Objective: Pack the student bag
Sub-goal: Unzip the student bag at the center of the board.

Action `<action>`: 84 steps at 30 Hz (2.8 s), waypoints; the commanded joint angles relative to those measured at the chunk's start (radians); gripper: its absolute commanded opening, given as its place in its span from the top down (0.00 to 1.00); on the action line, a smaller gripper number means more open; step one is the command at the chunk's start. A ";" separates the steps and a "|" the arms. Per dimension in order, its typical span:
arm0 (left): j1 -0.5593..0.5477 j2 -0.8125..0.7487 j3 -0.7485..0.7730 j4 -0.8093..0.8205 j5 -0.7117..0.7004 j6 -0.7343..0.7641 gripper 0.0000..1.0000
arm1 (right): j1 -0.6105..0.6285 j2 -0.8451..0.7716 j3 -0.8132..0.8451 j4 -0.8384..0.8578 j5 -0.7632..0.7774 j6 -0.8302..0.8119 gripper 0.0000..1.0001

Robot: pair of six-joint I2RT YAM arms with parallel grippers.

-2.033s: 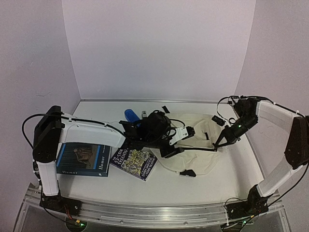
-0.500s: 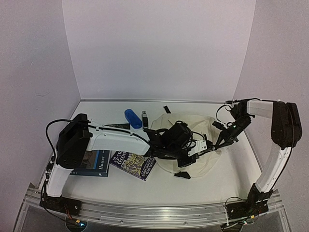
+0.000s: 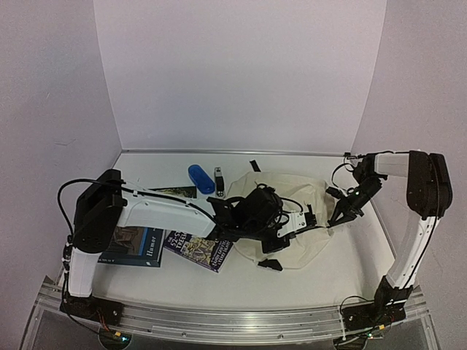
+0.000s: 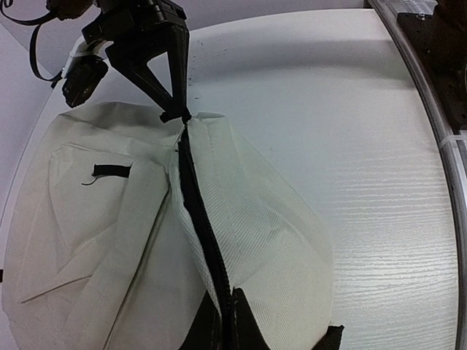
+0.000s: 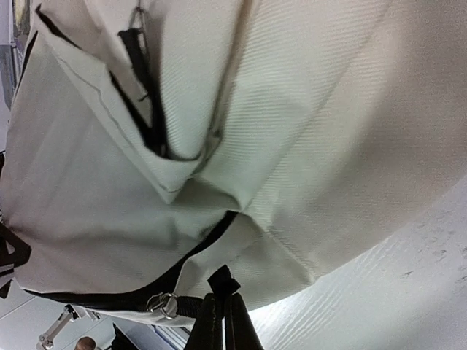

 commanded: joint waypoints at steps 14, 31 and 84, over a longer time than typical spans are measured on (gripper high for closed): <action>-0.009 -0.176 -0.075 0.050 -0.075 0.048 1.00 | -0.122 0.031 0.106 0.188 0.221 -0.017 1.00; -0.116 0.129 0.025 -0.009 -0.249 0.350 1.00 | -0.038 -0.196 -0.093 0.011 -0.058 -0.049 0.45; -0.162 0.223 0.003 -0.040 -0.325 0.299 0.91 | 0.339 -0.060 -0.173 0.242 0.364 -0.201 0.50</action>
